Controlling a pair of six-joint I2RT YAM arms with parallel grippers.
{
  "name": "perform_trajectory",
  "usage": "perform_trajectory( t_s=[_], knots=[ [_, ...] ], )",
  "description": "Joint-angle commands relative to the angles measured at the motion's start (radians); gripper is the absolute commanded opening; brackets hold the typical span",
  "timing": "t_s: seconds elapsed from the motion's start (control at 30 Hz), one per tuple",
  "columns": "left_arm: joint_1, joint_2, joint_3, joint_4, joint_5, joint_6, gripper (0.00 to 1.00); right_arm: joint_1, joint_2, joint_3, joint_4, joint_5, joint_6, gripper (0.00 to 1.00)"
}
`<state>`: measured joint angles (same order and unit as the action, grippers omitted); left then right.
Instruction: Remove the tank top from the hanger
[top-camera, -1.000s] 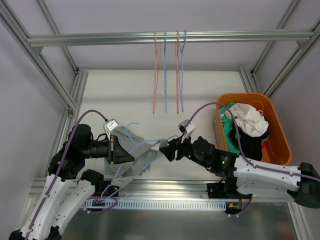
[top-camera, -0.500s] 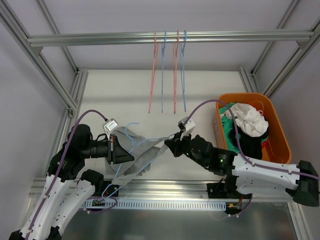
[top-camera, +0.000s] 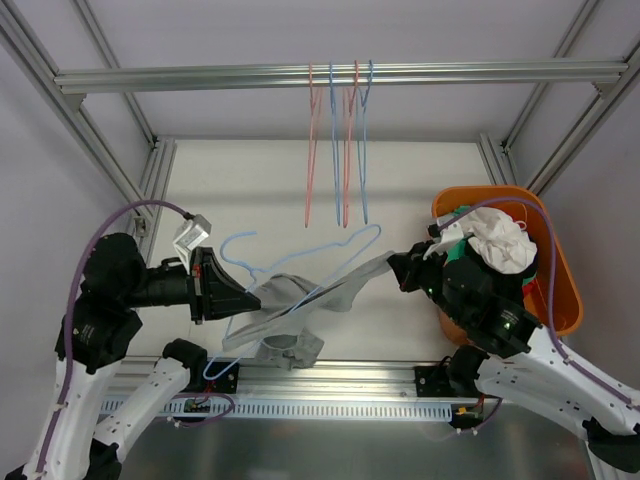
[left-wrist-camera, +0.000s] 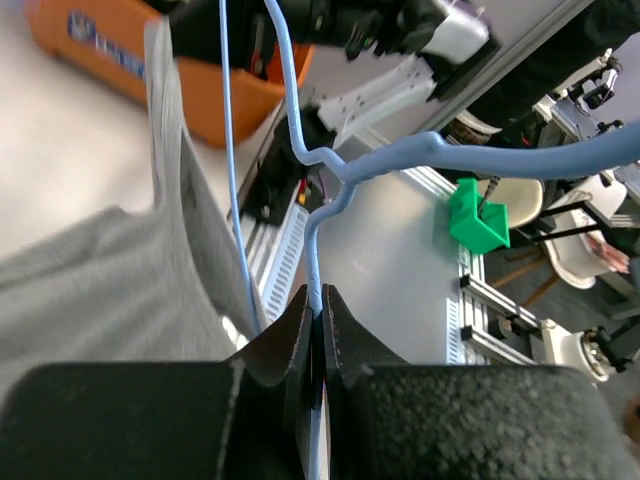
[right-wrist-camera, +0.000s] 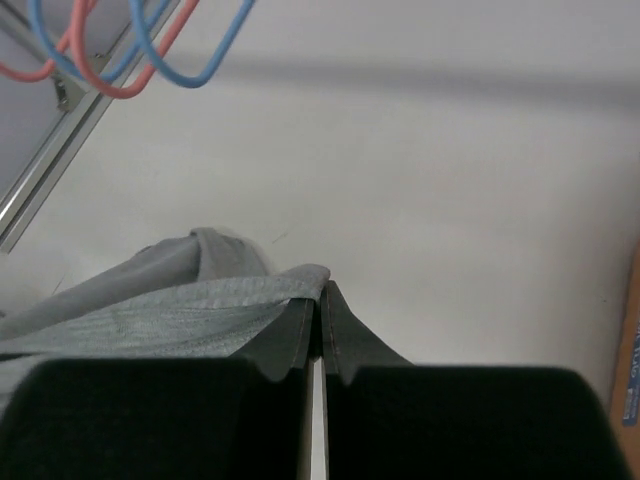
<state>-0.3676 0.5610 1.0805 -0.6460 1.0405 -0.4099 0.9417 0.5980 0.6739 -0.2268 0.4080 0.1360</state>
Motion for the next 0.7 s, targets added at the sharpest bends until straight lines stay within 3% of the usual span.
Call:
perform_trajectory(
  t_s=[0.0, 0.07, 0.1, 0.13, 0.17, 0.23, 0.3, 0.47, 0.67],
  knots=[
    [-0.011, 0.065, 0.137, 0.104, 0.035, -0.054, 0.0, -0.014, -0.021, 0.078, -0.075, -0.146, -0.033, 0.0],
    [-0.011, 0.08, 0.134, 0.266, 0.021, -0.142, 0.0, -0.015, -0.029, 0.125, -0.091, -0.23, -0.035, 0.0],
    [-0.017, 0.076, 0.113, 0.525, -0.025, -0.199, 0.0, -0.015, -0.044, 0.139, -0.097, -0.295, -0.035, 0.0],
    [-0.033, 0.074, 0.052, 0.68, -0.057, -0.304, 0.0, -0.015, -0.056, 0.157, -0.101, -0.316, -0.032, 0.0],
    [-0.043, 0.073, 0.021, 0.974, -0.1, -0.337, 0.0, -0.014, -0.09, 0.189, -0.115, -0.328, -0.027, 0.0],
    [-0.069, 0.082, -0.068, 1.206, -0.274, -0.392, 0.0, -0.015, -0.128, 0.223, -0.14, -0.336, -0.024, 0.0],
    [-0.125, 0.135, -0.07, 1.413, -0.395, -0.35, 0.0, -0.015, -0.171, 0.284, -0.181, -0.369, -0.029, 0.0],
    [-0.292, 0.342, 0.007, 1.67, -0.545, -0.218, 0.0, -0.015, -0.196, 0.421, -0.262, -0.524, -0.026, 0.0],
    [-0.312, 0.392, 0.021, 1.816, -0.617, -0.116, 0.0, -0.012, -0.009, 0.4, -0.315, -0.779, -0.001, 0.0]
  ],
)
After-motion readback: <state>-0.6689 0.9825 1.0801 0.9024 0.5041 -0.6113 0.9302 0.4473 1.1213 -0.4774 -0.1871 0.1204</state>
